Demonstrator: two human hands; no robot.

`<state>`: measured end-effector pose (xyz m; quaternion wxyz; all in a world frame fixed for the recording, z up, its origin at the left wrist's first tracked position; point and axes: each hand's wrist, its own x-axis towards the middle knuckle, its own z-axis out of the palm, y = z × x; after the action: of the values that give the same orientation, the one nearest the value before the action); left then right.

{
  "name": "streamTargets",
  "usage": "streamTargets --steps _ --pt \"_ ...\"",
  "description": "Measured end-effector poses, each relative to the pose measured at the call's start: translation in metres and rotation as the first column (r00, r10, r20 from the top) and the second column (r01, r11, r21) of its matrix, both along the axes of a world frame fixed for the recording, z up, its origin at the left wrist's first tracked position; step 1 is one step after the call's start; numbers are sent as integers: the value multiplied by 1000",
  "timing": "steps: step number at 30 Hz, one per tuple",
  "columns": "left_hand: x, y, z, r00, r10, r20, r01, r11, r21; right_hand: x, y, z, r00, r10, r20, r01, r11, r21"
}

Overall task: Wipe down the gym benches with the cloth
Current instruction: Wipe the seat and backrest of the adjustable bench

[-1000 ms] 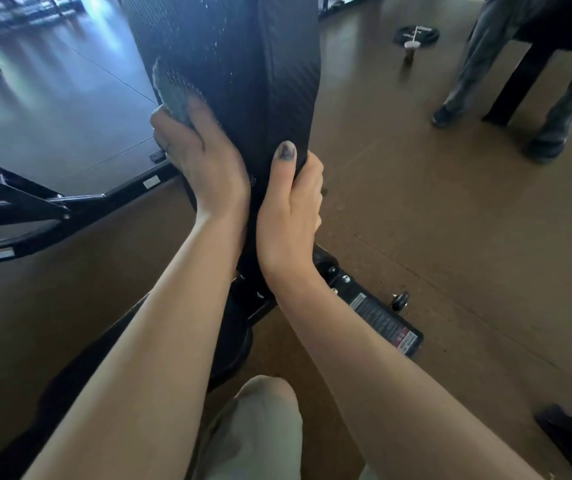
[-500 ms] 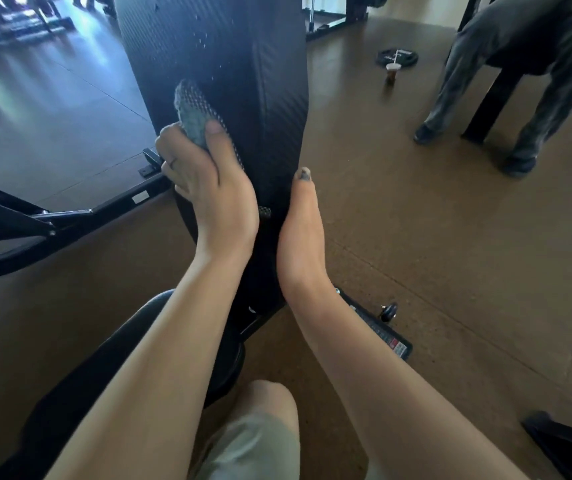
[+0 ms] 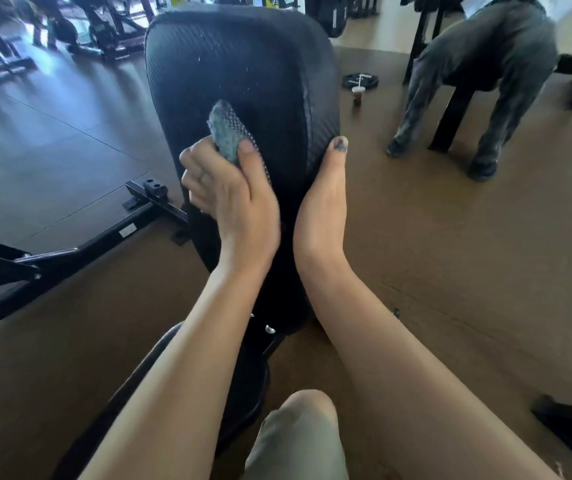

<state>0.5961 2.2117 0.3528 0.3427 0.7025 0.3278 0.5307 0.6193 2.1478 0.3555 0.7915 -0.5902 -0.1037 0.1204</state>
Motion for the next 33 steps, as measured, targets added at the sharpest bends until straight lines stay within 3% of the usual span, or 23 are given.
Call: streamTargets --steps 3,5,8,11,13,17,19,26,28,33 --pt "-2 -8 5 999 -33 -31 38 980 194 -1 6 -3 999 -15 42 14 1000 15" --pt "2 -4 15 999 -39 -15 41 974 222 -2 8 -3 998 -48 29 47 999 20" --pt "8 17 29 999 6 38 -12 987 161 -5 11 -3 995 -103 -17 103 994 23" --pt "15 46 42 995 77 71 -75 997 -26 -6 13 -4 989 -131 -71 132 991 13" --pt "16 45 43 994 81 67 -79 996 -38 -8 14 -3 984 -161 -75 162 987 4" --pt "4 2 29 999 -34 28 24 952 306 -7 18 -3 976 -215 -20 214 976 -39" --pt "3 5 29 998 -56 -1 52 925 377 -7 18 -5 980 -201 -9 200 979 -28" --pt "13 57 47 997 75 18 -75 997 7 -9 4 10 995 -84 -59 82 996 -45" --pt "12 45 47 998 58 0 -58 996 66 -8 1 29 994 -109 3 109 994 -16" --pt "12 28 51 1000 2 6 -3 966 259 -9 14 59 904 -371 212 387 921 -36"
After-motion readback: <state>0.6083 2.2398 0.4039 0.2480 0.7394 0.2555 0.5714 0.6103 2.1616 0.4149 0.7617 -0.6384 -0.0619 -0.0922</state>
